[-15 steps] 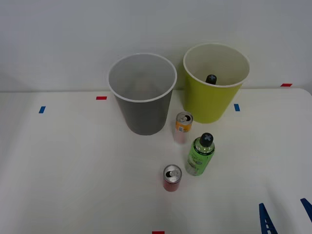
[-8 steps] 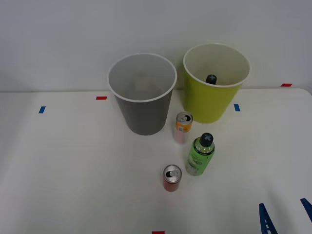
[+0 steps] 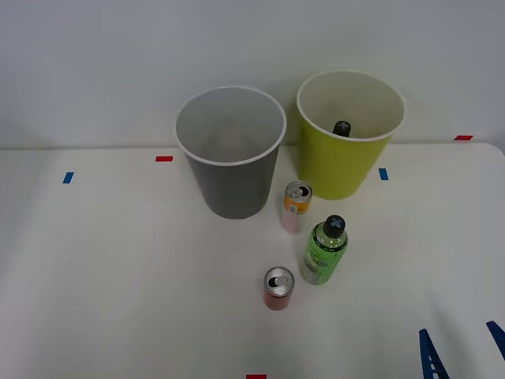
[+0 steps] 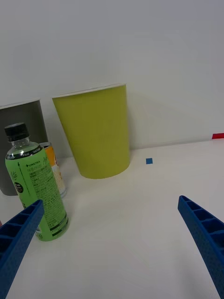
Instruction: Put cans in the gray bin, plastic bottles in the light green bin
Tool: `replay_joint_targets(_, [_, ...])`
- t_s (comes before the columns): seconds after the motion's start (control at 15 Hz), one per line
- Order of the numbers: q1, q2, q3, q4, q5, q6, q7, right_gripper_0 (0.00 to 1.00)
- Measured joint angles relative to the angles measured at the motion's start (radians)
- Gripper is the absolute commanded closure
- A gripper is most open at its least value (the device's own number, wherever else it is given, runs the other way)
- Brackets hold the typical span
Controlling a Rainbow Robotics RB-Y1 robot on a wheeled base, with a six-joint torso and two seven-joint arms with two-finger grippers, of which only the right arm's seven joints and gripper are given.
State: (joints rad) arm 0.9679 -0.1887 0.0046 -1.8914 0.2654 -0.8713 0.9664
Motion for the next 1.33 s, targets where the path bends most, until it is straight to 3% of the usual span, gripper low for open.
replay_joint_targets(1.0, [-0.001, -0.001, 0.003, 0.005, -0.001, 0.002, 0.0, 0.0])
replay_joint_targets(1.33, [-0.002, -0.104, 0.098, 0.051, -0.111, -0.035, 0.036, 0.0])
